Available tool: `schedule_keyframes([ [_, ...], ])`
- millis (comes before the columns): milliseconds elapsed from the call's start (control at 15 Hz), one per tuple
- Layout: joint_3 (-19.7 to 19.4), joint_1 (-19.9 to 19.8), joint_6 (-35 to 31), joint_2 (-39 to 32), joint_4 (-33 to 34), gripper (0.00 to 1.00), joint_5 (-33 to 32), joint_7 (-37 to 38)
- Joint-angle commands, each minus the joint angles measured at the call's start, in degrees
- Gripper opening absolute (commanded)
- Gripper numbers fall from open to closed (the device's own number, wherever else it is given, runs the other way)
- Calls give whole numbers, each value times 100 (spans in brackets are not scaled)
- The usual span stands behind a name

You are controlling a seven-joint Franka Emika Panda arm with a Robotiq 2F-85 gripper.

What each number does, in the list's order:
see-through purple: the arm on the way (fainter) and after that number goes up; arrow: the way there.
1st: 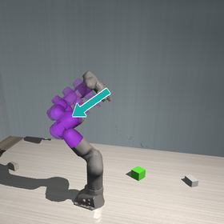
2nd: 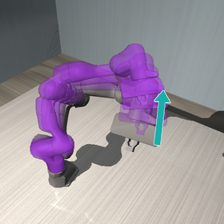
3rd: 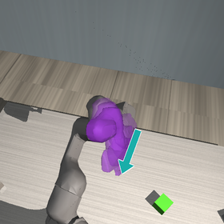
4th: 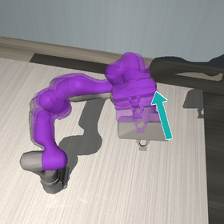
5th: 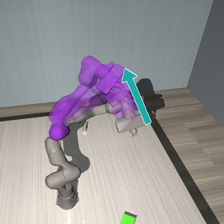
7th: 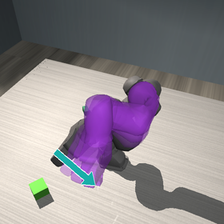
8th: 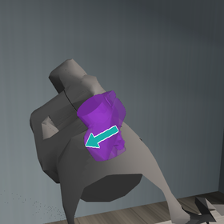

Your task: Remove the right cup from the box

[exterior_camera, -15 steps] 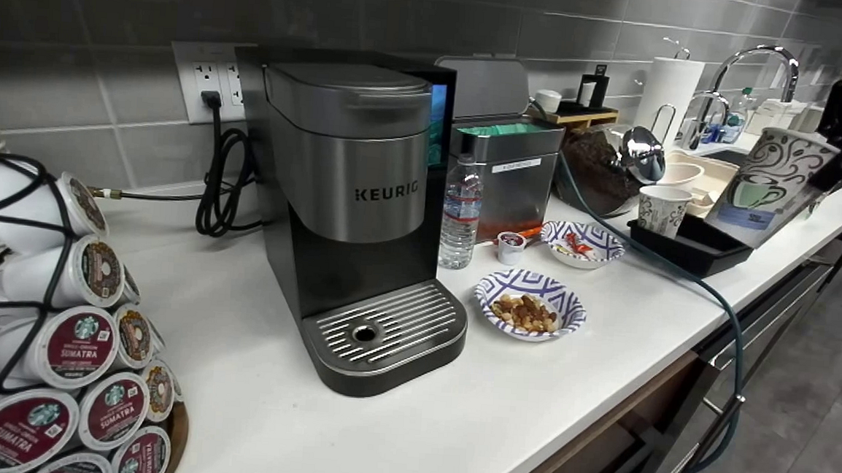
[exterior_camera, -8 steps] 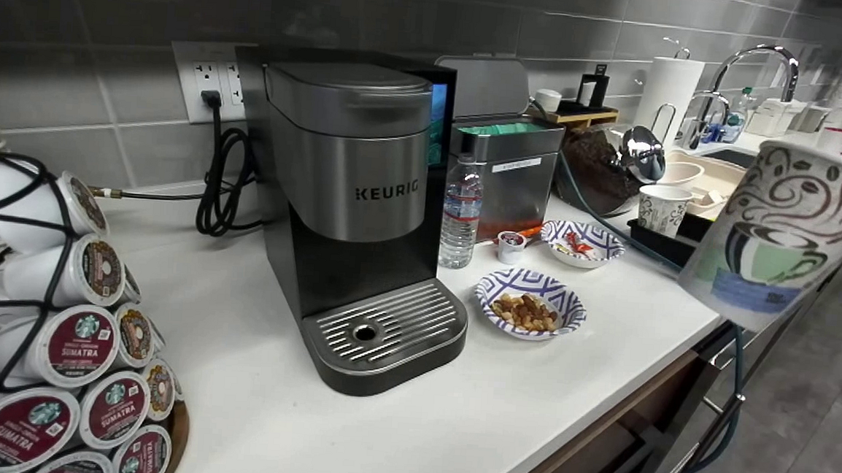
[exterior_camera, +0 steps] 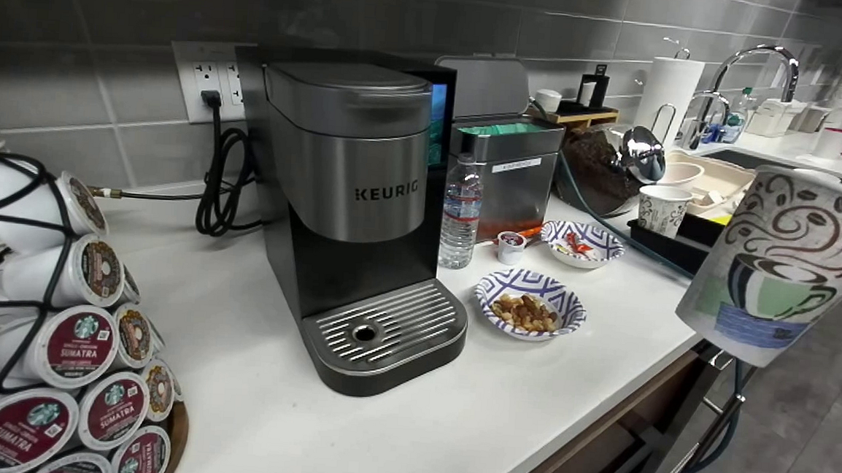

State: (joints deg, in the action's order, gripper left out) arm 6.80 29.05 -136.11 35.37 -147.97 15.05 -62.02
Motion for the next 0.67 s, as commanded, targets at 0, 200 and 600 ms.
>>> schedule_keyframes([
  [0, 516, 334, -306, -1008, 652, 1, -290, -36],
  [200, 974, 379, -433, -1950, 1409, 1, -875, -52],
  [600, 1382, 11, 648, -3728, 3259, 1, -2381, -468],
])
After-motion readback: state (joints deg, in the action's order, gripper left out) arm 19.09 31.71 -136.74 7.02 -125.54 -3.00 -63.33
